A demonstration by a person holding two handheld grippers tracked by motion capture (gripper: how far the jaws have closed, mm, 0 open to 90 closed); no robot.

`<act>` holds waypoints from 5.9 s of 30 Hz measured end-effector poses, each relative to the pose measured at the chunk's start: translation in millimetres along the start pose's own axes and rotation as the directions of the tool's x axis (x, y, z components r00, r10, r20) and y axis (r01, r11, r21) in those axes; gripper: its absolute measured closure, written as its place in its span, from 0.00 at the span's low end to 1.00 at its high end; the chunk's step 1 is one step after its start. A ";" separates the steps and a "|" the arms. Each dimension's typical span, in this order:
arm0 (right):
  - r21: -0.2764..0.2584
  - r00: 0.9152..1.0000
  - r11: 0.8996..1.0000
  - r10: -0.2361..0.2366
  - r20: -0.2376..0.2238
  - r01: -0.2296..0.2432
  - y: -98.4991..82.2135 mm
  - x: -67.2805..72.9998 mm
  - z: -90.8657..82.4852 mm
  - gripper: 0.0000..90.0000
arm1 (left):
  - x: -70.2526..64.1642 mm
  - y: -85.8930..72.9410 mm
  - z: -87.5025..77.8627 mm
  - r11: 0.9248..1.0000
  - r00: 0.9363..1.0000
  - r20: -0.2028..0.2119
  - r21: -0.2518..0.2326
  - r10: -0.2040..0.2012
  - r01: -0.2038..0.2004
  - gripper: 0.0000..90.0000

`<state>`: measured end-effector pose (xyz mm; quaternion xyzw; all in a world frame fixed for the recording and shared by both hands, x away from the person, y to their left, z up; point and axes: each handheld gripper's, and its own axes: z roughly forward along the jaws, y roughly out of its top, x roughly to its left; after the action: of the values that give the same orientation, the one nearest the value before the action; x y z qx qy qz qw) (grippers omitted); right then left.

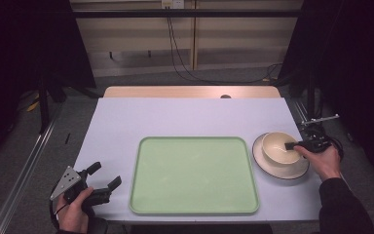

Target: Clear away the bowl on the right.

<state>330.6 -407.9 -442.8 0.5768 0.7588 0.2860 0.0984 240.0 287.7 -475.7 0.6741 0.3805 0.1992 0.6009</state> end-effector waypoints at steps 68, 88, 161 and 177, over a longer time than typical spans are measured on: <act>-0.174 0.990 0.982 0.045 -0.130 -0.068 -11.3 -0.2 -35.0 0.93 | -0.6 -0.6 -3.0 1.000 1.000 -0.004 -0.002 -0.002 0.002 0.01; -0.251 0.983 0.968 -0.026 -0.183 -0.021 -4.5 14.1 -49.1 0.93 | -0.1 -0.2 -3.3 1.000 1.000 -0.006 0.005 0.008 -0.008 0.01; -0.229 0.953 0.970 -0.143 -0.268 0.081 58.6 79.2 -19.5 0.93 | -0.3 -0.4 -2.5 1.000 1.000 -0.010 0.000 0.000 0.000 0.01; -0.204 0.951 0.974 -0.149 -0.269 0.095 75.9 89.6 -0.8 0.93 | -0.1 -0.4 -2.4 1.000 1.000 -0.010 0.002 0.003 -0.003 0.01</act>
<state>364.2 -311.7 -384.4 0.4699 0.7689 0.4293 0.0606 238.1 289.3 -475.7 0.6741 0.3826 0.2030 0.5983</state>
